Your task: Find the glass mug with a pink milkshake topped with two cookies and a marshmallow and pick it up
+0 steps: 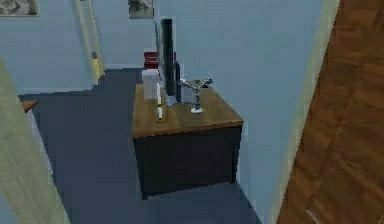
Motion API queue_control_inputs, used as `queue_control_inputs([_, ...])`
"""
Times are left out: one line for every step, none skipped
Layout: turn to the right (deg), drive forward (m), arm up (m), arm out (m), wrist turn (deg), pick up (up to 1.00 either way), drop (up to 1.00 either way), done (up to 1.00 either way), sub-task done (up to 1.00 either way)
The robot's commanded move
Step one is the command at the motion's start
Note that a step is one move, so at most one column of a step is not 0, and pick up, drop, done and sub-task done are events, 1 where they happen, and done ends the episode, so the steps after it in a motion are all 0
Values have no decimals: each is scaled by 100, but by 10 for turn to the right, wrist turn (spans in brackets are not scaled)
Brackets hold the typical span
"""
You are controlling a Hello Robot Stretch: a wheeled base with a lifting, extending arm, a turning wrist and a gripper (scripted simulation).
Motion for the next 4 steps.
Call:
queue_control_inputs([0, 60, 0, 0, 0, 0, 0, 0, 0])
queue_control_inputs([-450, 0, 0, 0, 0, 0, 0, 0, 0])
queue_control_inputs([-450, 0, 0, 0, 0, 0, 0, 0, 0])
queue_control_inputs([-270, 0, 0, 0, 0, 0, 0, 0, 0])
